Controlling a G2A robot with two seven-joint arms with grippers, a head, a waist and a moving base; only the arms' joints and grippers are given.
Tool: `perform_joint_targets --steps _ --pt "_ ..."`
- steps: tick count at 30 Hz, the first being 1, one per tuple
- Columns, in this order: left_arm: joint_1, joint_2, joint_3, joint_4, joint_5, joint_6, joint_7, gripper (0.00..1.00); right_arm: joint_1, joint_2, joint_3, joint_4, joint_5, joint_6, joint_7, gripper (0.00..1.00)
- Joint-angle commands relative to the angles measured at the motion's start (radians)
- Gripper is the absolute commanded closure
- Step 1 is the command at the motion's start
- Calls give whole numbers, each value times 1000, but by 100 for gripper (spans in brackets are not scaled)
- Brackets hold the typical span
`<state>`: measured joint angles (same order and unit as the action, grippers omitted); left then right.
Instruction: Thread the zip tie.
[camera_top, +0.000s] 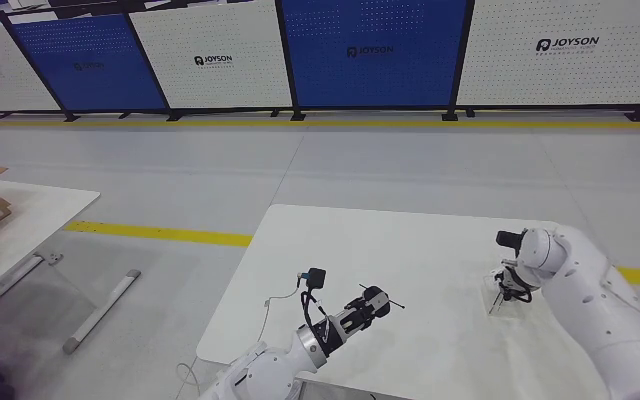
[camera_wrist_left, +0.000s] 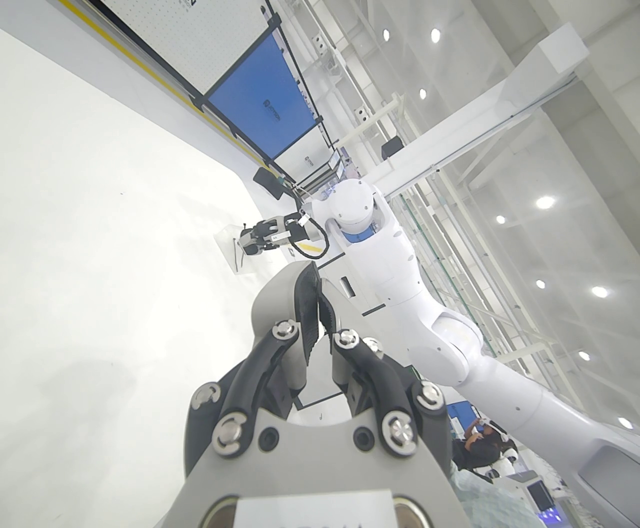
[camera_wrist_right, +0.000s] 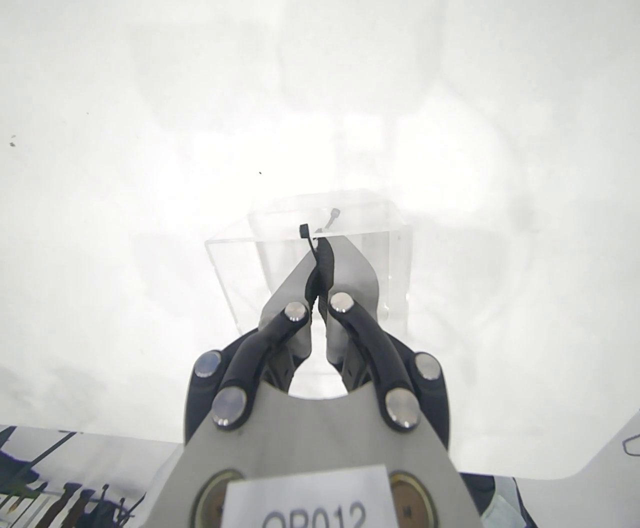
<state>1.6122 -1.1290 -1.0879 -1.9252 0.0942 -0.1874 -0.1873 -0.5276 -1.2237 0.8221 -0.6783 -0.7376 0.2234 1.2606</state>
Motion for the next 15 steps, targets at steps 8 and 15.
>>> perform_joint_targets --steps 8,15 --pt "0 0 0 0 0 0 0 100 -71 43 77 -122 -12 -3 -2 100" --pt "0 0 0 0 0 0 0 100 -164 86 159 -279 -36 25 2 100"
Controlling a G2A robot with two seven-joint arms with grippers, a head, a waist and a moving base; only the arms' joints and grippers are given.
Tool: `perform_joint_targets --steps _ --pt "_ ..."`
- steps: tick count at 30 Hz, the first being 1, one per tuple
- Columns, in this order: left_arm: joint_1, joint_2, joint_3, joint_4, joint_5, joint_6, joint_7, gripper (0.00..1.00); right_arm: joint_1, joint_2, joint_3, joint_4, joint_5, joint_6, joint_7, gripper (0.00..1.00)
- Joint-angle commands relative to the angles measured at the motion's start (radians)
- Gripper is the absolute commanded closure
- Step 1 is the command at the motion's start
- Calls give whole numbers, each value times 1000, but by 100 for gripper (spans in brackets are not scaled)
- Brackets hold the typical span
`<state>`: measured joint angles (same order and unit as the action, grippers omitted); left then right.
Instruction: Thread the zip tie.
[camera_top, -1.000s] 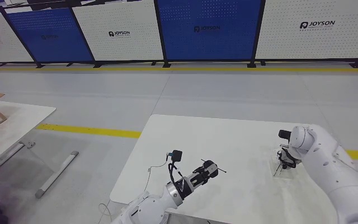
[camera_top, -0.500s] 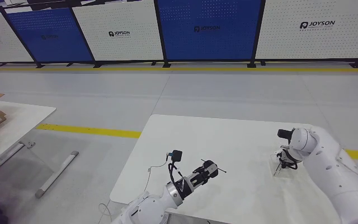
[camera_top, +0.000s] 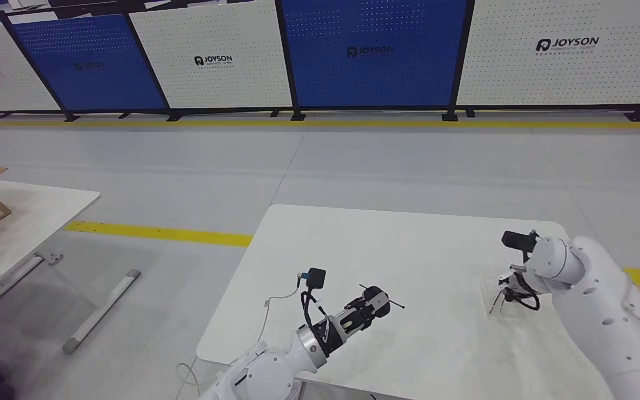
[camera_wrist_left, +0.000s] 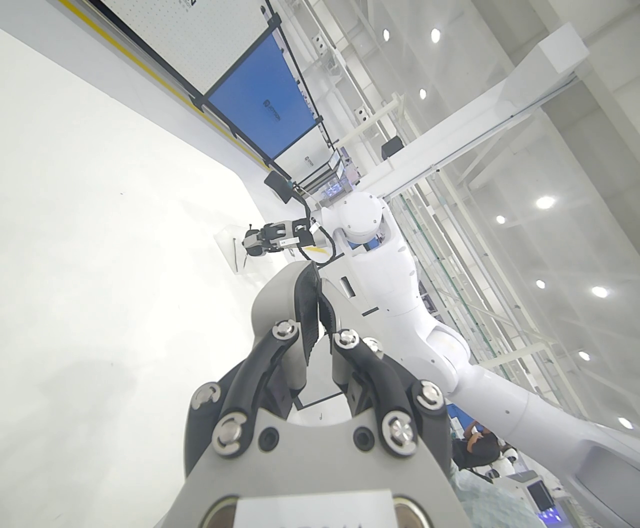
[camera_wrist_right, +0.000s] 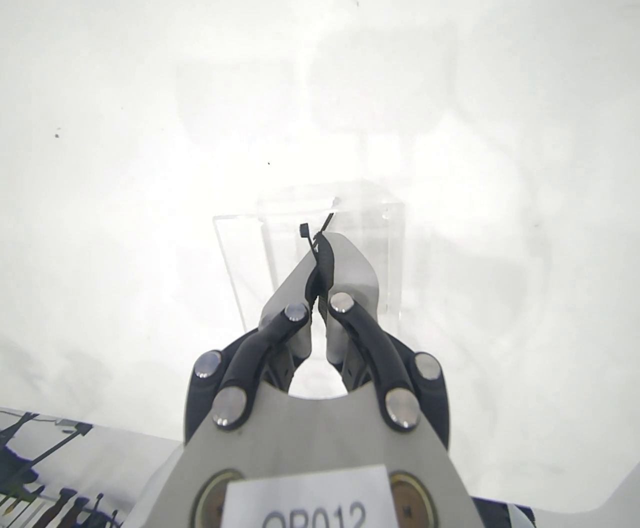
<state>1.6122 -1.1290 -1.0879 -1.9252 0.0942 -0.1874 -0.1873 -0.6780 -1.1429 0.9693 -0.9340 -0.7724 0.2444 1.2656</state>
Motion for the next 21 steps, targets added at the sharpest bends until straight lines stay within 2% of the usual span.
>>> perform_joint_targets --steps 1,5,8,21 --pt "0 0 0 0 0 0 0 100 -30 11 24 -47 -6 9 -4 100" --pt "0 0 0 0 0 0 0 100 -108 37 93 -159 -11 22 -23 100" --pt "0 0 0 0 0 0 0 100 -152 51 139 -212 2 37 -17 100" --pt "0 0 0 0 0 0 0 100 -162 52 144 -217 3 37 -34 100"
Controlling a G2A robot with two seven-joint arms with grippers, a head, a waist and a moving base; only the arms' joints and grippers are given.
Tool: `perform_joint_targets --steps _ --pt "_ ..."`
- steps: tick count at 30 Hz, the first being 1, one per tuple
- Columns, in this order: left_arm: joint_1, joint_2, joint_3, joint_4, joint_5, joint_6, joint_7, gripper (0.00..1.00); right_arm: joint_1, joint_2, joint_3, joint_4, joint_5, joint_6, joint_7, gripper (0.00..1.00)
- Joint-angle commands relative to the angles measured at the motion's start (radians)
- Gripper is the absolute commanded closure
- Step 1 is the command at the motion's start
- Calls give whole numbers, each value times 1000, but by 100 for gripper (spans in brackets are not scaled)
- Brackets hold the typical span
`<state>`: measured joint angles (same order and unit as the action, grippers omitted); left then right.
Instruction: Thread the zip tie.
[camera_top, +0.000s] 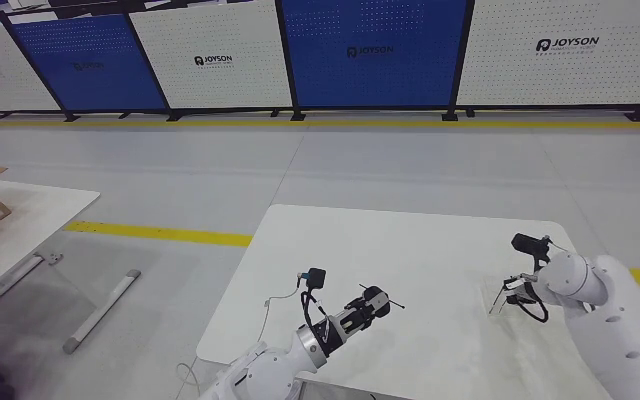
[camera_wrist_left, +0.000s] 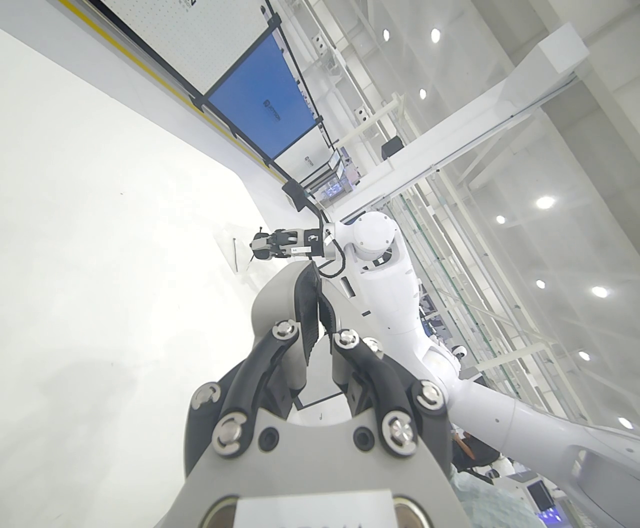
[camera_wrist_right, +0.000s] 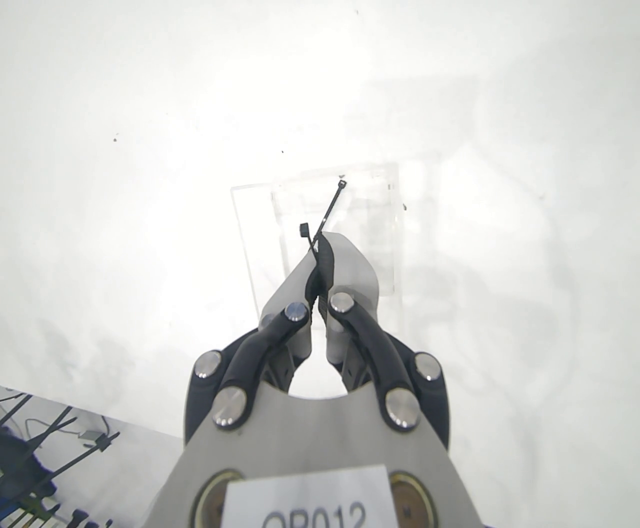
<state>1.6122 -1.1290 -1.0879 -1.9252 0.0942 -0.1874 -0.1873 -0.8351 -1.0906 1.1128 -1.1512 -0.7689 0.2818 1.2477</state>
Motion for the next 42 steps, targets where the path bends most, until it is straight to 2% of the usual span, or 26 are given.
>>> perform_joint_targets --steps 1,4,7,12,15,16,36,38,42 --pt "0 0 0 0 0 0 0 100 -12 -1 2 -3 0 0 -40 100" --pt "0 0 0 0 0 0 0 100 -35 4 38 -36 22 8 -91 100" --pt "0 0 0 0 0 0 0 100 -97 20 103 -127 3 58 -157 100" --pt "0 0 0 0 0 0 0 100 -293 48 272 -382 35 58 -222 100" --pt "0 0 0 0 0 0 0 100 -416 59 364 -506 101 -2 -268 100" --pt "0 0 0 0 0 0 0 100 -447 61 390 -526 133 -20 -285 100" --pt "0 0 0 0 0 0 0 100 -450 60 391 -526 142 -25 -297 100" --pt "0 0 0 0 0 0 0 100 -461 58 419 -520 210 -50 -335 100" --pt "0 0 0 0 0 0 0 100 -521 58 536 -522 435 -154 -380 100"
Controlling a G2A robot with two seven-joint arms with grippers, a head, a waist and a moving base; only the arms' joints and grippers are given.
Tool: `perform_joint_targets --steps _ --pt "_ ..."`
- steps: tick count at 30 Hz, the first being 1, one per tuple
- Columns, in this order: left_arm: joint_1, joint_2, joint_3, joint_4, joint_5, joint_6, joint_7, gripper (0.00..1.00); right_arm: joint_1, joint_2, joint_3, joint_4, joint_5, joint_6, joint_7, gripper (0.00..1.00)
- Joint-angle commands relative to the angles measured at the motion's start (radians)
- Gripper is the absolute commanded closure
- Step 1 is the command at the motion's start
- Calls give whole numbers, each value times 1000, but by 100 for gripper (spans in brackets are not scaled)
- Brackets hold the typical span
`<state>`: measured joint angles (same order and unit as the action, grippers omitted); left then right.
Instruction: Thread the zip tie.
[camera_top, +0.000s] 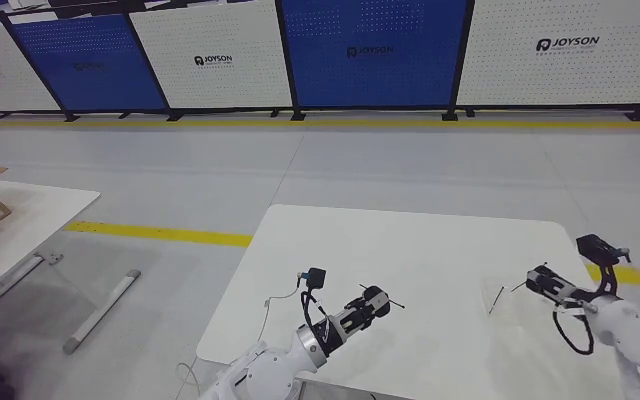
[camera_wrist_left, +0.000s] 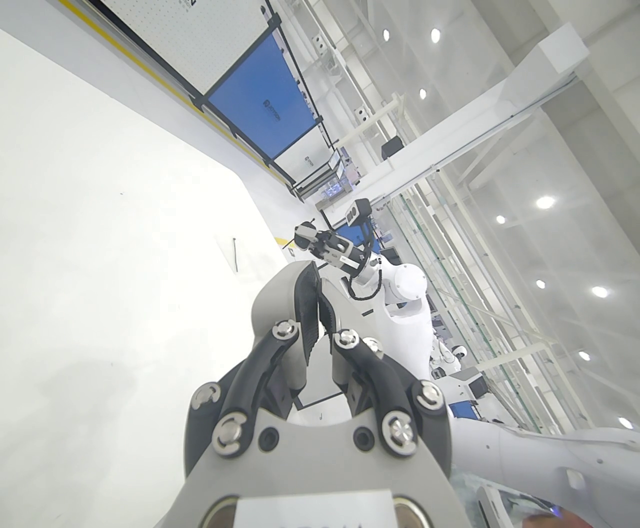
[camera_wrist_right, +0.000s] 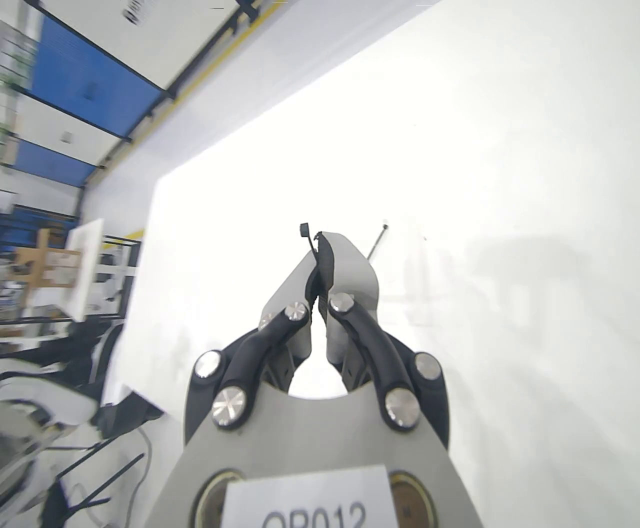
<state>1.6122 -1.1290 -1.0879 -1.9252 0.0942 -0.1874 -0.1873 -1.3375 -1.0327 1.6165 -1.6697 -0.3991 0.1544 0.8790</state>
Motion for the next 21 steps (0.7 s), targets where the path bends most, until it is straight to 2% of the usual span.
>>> perform_joint_targets --steps 1,5,8,10,21 --pt "0 0 0 0 0 0 0 100 -40 0 53 -12 105 -52 -21 100" --pt "0 0 0 0 0 0 0 100 -147 -5 112 -57 255 -132 -73 100" --pt "0 0 0 0 0 0 0 100 -228 -10 119 -98 312 -174 -115 100" --pt "0 0 0 0 0 0 0 100 -256 -13 109 -108 314 -186 -147 100" --pt "0 0 0 0 0 0 0 100 -256 -13 109 -108 314 -186 -147 100"
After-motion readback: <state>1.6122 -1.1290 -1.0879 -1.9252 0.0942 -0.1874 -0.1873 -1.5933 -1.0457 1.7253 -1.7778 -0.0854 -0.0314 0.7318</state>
